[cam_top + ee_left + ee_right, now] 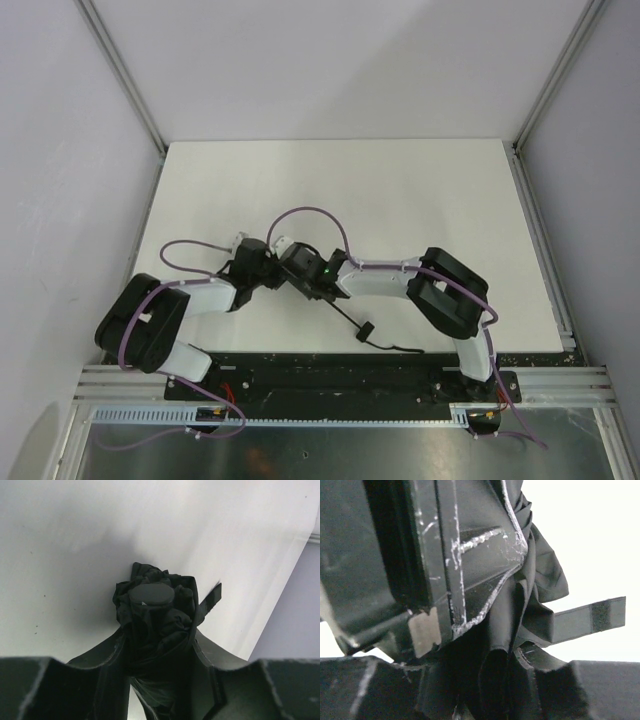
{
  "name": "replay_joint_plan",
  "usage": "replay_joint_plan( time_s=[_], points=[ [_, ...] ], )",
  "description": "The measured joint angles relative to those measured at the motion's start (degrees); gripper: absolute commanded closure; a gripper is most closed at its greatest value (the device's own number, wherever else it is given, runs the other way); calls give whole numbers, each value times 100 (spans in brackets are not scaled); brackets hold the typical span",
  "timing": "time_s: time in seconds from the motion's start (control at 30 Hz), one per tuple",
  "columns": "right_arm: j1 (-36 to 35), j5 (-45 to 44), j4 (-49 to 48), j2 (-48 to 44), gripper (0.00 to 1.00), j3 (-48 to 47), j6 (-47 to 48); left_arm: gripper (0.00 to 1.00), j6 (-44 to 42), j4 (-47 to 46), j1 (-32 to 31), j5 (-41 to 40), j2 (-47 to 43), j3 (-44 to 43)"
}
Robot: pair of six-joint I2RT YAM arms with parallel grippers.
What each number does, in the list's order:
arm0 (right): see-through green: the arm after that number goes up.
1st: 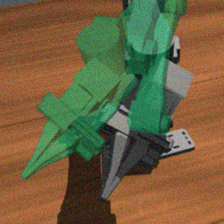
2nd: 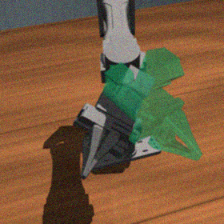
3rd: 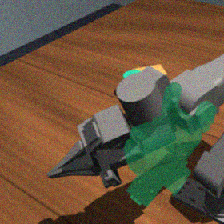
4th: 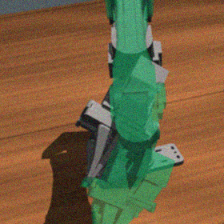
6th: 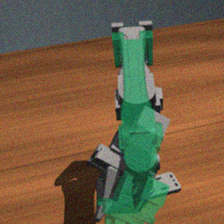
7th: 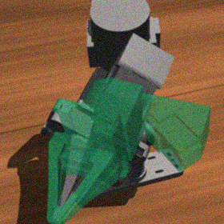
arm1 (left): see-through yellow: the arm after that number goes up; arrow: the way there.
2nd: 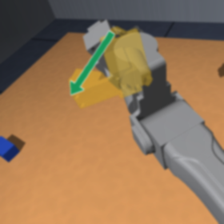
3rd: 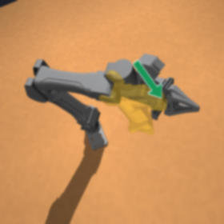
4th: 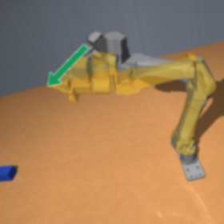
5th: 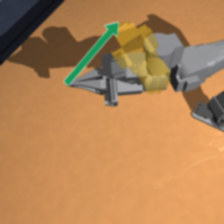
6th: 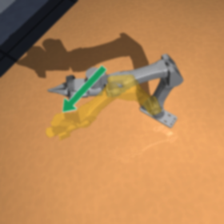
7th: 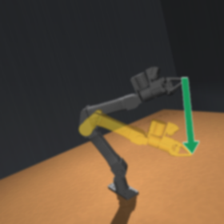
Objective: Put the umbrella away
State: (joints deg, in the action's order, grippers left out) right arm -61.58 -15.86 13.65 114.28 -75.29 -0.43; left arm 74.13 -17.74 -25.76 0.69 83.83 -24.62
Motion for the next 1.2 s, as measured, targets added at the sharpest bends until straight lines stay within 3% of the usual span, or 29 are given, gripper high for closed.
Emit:
replay_joint_plan(
  time_s=[0.07, 0.2, 0.27, 0.37, 0.47, 0.57, 0.67, 0.83, 1.0, 1.07, 1.2],
  points=[
    [35, 92, 7, 4, 98, -7, -7, 85, 4, 35, 4, -2, -2, -20],
    [234, 660, -33, 0, 100, -4, 101, 36, 0, 166, 4, -61, -15, -101],
    [374, 1049, -79, -13, 100, 15, 138, 19, -37, 245, 4, -118, -37, -116],
    [807, 2264, -214, -72, 100, 59, 142, 9, -98, 234, 4, -210, -146, -160],
    [1117, 3386, -431, -66, 100, 144, 92, 7, -103, 247, -9, -236, -146, -208],
    [1390, 4409, -750, -13, 100, 280, -92, 9, -87, 295, -20, -251, -118, -225],
    [1792, 5180, -979, 195, 100, 396, -588, 18, -122, 238, -87, -122, -55, -208],
    [2227, 6166, -1307, 428, 100, 527, -1174, 54, -162, 35, -219, -9, 151, -225],
    [2243, 6245, -1397, 439, 100, 588, -1517, 83, -103, -111, -251, 9, 162, -166],
    [2243, 6229, -1405, 439, 93, 595, -1587, 89, -74, -157, -258, 11, 166, -166],
    [2232, 6133, -1375, 422, 60, 595, -1655, 93, -76, -234, -260, 20, 219, -166]
  ],
)
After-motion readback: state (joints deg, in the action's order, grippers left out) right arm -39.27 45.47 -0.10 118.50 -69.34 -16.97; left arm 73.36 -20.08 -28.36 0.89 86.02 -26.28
